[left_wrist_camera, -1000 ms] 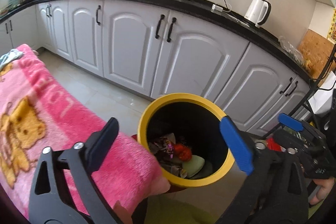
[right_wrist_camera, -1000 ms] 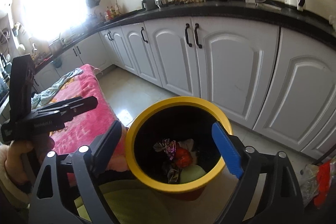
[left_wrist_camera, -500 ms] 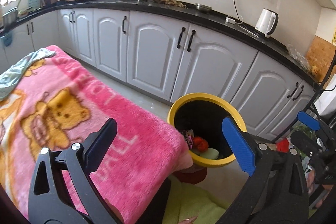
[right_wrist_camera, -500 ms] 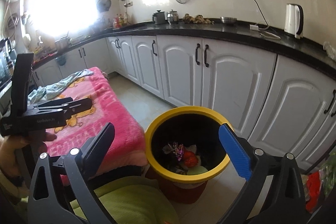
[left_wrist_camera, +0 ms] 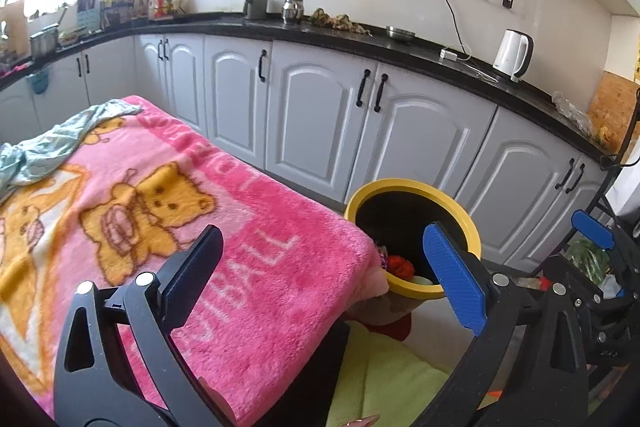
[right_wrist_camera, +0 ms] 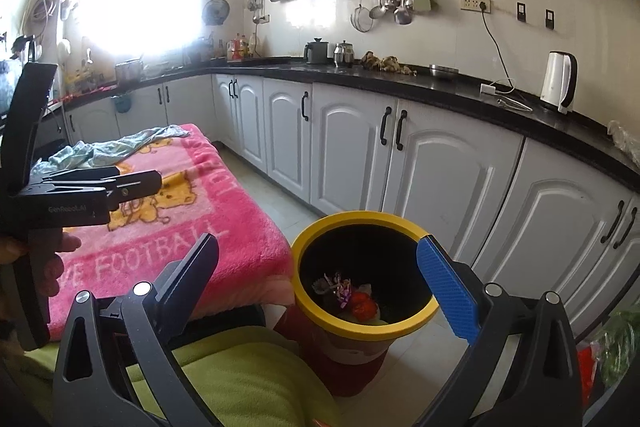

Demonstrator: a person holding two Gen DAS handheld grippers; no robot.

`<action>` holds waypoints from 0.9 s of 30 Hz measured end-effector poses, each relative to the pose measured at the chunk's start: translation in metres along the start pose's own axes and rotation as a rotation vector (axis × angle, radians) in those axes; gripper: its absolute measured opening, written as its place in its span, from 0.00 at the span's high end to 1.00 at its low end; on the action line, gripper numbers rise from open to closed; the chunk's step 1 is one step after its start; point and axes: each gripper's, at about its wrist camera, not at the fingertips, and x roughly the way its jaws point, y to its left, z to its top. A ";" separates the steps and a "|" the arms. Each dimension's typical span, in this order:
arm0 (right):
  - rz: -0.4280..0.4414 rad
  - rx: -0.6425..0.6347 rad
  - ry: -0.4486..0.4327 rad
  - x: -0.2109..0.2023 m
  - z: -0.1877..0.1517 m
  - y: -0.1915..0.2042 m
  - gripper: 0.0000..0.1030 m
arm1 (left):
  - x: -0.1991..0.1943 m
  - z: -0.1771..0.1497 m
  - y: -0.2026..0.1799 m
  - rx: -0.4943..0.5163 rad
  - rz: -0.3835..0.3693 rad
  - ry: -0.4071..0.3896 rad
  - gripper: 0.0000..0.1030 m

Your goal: Collect trash

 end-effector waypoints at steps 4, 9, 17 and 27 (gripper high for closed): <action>-0.034 0.014 -0.033 -0.006 -0.005 0.004 0.06 | -0.010 -0.011 0.000 0.000 0.012 -0.035 0.11; -0.096 0.023 -0.133 -0.022 -0.008 0.007 0.06 | -0.025 -0.021 -0.009 0.045 0.031 -0.130 0.11; -0.161 0.071 -0.290 -0.046 -0.012 0.002 0.06 | -0.042 -0.024 -0.018 0.073 -0.007 -0.227 0.11; -0.154 0.062 -0.266 -0.039 -0.017 0.009 0.06 | -0.054 -0.025 -0.021 0.082 -0.014 -0.298 0.11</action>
